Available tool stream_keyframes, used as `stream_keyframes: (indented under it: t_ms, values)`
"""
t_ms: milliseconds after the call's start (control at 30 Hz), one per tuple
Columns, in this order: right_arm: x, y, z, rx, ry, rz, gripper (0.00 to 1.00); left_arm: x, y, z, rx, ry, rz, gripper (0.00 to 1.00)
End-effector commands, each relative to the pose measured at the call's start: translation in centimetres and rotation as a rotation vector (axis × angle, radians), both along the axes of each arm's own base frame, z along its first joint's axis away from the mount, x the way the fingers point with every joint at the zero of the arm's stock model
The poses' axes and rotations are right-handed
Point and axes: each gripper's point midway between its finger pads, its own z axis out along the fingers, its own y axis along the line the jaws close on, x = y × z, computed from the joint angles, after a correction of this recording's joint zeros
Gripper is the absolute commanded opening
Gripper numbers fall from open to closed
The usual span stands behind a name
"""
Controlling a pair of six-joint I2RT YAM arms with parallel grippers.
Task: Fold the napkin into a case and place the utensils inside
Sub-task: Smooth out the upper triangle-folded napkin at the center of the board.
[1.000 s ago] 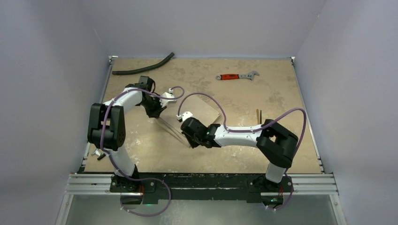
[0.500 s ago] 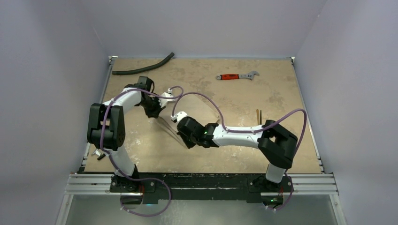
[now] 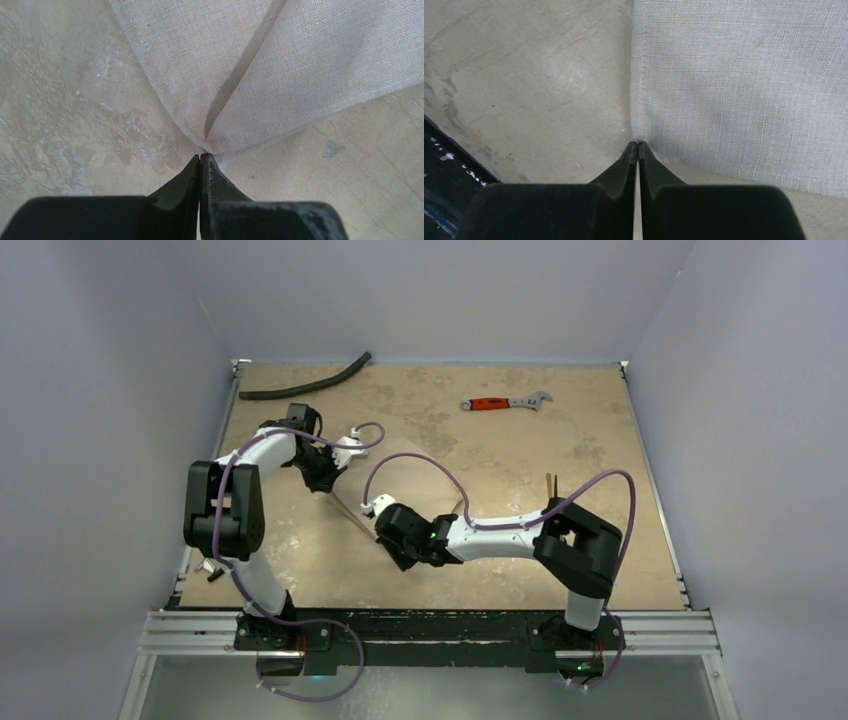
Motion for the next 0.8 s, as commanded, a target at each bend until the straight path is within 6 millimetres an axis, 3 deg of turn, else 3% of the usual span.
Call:
stream_keyframes:
  t_ms: [0, 133, 300, 500, 567, 667, 767]
  values:
    - [-0.9, -0.7, -1.3, -0.017, 0.041, 0.0, 0.11, 0.8, 0.1, 1.7, -0.03, -0.039, 0.007, 0.0]
    - [-0.7, -0.5, -0.9, -0.002, 0.029, -0.006, 0.23, 0.8, -0.1, 2.3, -0.04, -0.049, 0.009, 0.12]
    - [-0.4, 0.7, 0.5, 0.053, 0.025, -0.003, 0.34, 1.6, 0.2, 4.6, -0.024, -0.103, 0.008, 0.16]
    - [0.1, 1.6, 2.6, 0.107, 0.006, 0.017, 0.51, 1.0, -2.4, 8.6, -0.158, -0.114, -0.021, 0.18]
    - [0.7, 1.3, 3.7, 0.126, -0.004, 0.013, 0.52, 0.6, -3.4, 8.3, -0.174, -0.103, -0.035, 0.18]
    - [2.6, 0.1, 5.6, 0.183, -0.005, -0.025, 0.54, -0.1, -4.3, 6.2, -0.17, -0.07, -0.043, 0.18]
    - [5.3, -2.8, 7.0, 0.267, 0.007, -0.116, 0.5, -0.4, -4.5, 4.1, -0.162, -0.033, -0.03, 0.16]
